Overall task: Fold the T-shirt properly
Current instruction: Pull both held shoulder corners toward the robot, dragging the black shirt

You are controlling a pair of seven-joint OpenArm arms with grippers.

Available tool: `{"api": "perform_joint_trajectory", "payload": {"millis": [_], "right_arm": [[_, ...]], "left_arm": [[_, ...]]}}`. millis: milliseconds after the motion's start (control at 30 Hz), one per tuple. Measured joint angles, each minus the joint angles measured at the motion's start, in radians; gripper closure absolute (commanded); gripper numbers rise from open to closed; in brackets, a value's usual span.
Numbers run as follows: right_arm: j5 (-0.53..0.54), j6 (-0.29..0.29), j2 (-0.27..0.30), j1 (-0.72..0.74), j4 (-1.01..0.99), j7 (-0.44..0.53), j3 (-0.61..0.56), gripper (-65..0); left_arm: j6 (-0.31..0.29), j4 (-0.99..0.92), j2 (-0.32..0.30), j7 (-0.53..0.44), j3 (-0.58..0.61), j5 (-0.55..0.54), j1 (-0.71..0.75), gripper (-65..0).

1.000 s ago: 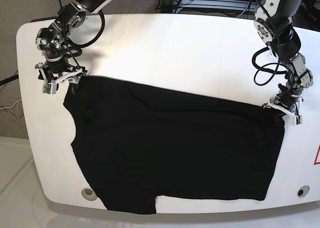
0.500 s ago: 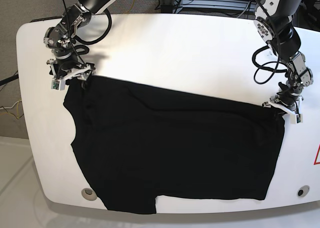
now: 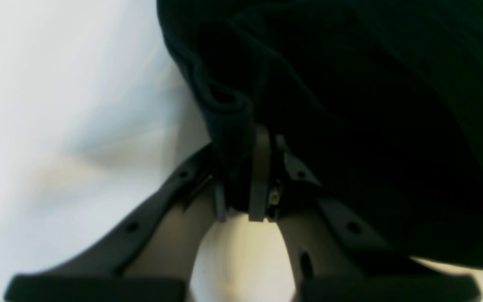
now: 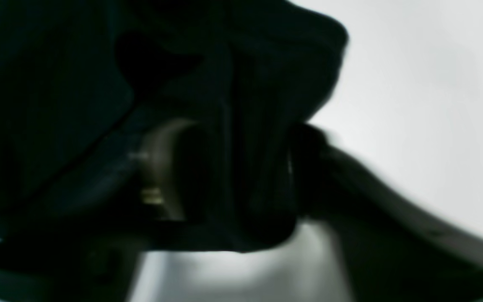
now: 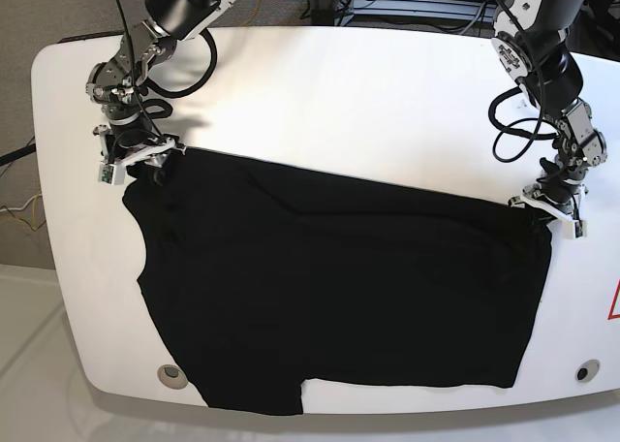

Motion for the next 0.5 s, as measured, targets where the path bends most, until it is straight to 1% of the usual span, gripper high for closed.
{"api": "perform_joint_trajectory", "payload": {"millis": [33,100,200,300,500], "right_arm": [[0.001,0.001,0.002,-0.001,-0.005,-0.001,0.002,-0.1],[0.008,0.0,0.006,-0.003,-0.016,0.006,0.003,0.0],[0.017,0.0,0.022,-0.003,-0.038,0.023,-0.01,-2.5],[0.02,0.0,0.029,-0.002,-0.05,0.022,-0.011,-2.3],[0.02,0.003,0.03,-0.003,-0.051,0.026,0.0,-2.3]], "left_arm": [[0.0,0.002,0.0,-0.001,0.0,-0.002,0.003,-6.1],[-0.005,0.004,0.0,-0.006,0.0,-0.009,0.01,-6.1],[-0.007,0.004,-0.001,-0.014,-0.001,-0.014,0.015,-6.1],[-0.007,0.01,-0.001,-0.016,-0.002,-0.016,0.03,-6.1],[-0.011,0.1,0.01,-0.021,-0.002,-0.022,0.1,-6.1]]}}
